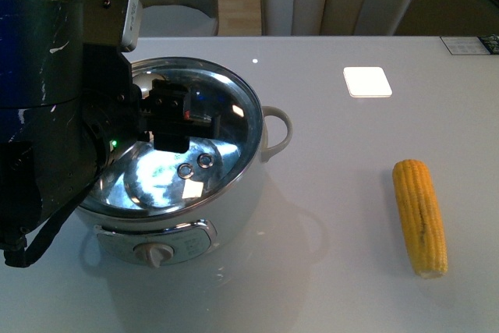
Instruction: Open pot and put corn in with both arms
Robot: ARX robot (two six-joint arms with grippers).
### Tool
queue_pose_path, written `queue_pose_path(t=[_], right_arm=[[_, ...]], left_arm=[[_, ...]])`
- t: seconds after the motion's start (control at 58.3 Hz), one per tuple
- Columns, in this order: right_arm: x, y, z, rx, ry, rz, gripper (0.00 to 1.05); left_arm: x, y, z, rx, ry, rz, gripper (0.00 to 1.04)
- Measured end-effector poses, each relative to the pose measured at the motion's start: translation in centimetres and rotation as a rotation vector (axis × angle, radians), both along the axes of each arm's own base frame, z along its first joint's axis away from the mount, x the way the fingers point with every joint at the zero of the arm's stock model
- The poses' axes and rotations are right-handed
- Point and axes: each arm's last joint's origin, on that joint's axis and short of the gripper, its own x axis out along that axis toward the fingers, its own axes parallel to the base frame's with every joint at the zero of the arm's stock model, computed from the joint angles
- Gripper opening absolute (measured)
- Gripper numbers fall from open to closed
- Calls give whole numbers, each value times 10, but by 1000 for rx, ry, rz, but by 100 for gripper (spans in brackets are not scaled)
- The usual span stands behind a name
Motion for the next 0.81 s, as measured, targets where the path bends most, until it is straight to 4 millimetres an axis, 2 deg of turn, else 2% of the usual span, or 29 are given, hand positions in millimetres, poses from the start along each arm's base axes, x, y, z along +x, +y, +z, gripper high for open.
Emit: queue_pose_path(t=[0.086,0.566,0.703,0.806], right_arm=[[0,0,0,0,0,0,96],[0,0,0,0,0,0,96],[0,0,0,0,0,0,96],[0,0,0,0,0,0,96]], left_arm=[[0,0,0,4,-1,2,46],[-2,-1,5,8,2,-1,45],[-4,0,16,-1,-6,-11,44],[-5,0,35,-16,-33,-23,44]])
